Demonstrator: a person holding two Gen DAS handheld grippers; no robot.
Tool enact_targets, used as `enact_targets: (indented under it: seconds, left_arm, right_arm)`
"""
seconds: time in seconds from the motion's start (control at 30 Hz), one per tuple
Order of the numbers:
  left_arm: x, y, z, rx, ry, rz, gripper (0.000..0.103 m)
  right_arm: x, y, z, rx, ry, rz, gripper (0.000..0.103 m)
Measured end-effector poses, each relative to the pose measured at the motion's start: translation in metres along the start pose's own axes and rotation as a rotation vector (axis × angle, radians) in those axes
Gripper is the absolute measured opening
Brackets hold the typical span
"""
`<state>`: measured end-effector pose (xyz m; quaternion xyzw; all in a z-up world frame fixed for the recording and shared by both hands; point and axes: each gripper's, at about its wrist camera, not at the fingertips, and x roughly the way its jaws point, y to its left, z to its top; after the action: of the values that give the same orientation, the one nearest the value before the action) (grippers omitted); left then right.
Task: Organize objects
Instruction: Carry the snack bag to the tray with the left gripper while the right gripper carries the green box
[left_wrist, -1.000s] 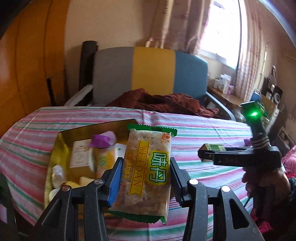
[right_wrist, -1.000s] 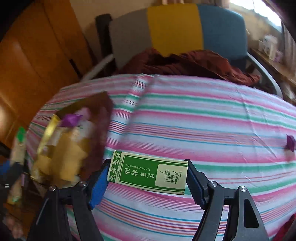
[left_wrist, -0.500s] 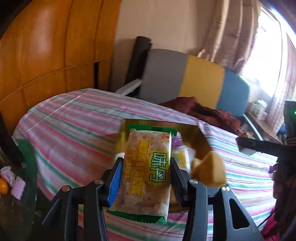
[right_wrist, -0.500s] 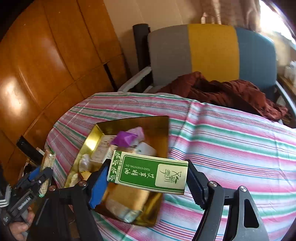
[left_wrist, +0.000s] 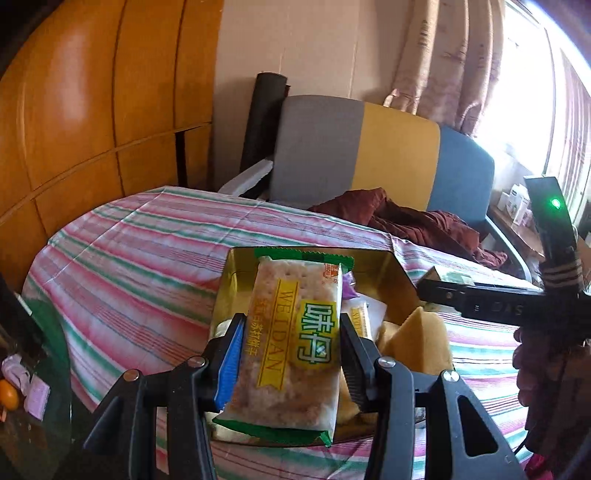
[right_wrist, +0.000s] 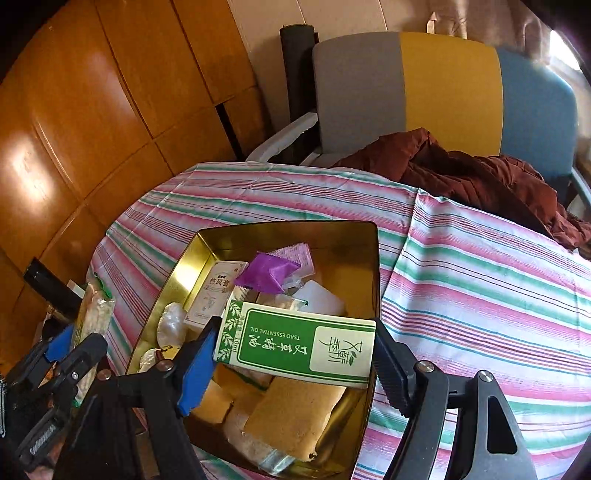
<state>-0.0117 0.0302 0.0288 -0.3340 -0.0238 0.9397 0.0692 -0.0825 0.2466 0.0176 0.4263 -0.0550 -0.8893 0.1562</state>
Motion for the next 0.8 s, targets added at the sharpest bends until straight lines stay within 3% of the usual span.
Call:
enact_targets:
  seconds: [0.8]
  left_arm:
    - [0.041,-0.027,0.022,0.067,0.050,-0.028,0.048]
  right_arm:
    - [0.023,-0.016,0.030,0.045,0.008,-0.013,0.077]
